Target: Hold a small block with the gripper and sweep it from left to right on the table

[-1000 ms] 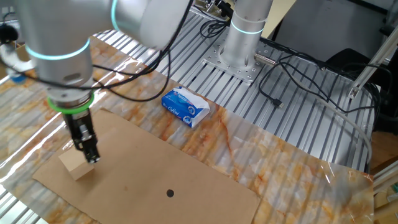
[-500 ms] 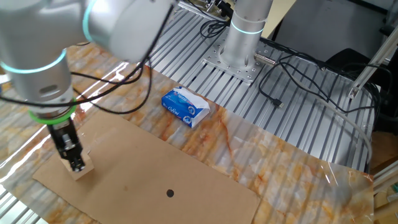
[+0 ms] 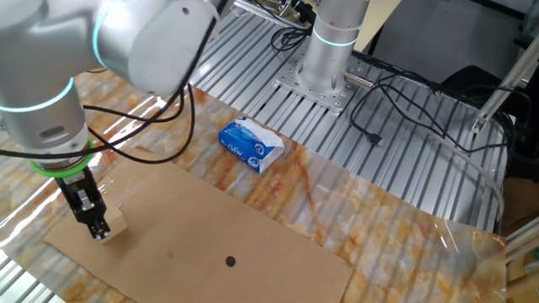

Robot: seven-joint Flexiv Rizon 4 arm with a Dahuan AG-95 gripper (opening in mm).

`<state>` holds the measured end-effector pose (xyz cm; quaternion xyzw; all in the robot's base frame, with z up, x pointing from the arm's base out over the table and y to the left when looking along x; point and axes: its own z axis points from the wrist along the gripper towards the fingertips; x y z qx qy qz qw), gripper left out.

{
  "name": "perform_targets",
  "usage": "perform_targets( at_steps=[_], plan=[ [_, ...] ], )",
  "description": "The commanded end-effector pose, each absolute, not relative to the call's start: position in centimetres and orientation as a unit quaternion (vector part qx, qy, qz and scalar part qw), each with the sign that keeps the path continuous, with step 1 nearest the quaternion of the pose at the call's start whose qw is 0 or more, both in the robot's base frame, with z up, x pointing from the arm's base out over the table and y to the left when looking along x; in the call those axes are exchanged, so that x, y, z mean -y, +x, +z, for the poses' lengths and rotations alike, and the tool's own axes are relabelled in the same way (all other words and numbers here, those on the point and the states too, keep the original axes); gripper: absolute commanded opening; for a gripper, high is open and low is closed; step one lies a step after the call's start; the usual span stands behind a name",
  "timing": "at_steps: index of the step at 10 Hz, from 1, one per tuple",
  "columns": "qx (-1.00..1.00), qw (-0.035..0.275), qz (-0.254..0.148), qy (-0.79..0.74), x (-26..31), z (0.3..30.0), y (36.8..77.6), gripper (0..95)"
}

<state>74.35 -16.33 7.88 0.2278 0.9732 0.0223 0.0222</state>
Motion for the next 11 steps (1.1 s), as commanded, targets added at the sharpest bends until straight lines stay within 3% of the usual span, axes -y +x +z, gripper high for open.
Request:
perform_targets(
  at_steps=[1,11],
  plan=[
    [-0.972,0.021,0.024,0.235,16.3,7.2,74.6,95.0],
    [-0.968,0.019,0.027,0.25,16.3,3.7,75.1,95.0]
  ],
)
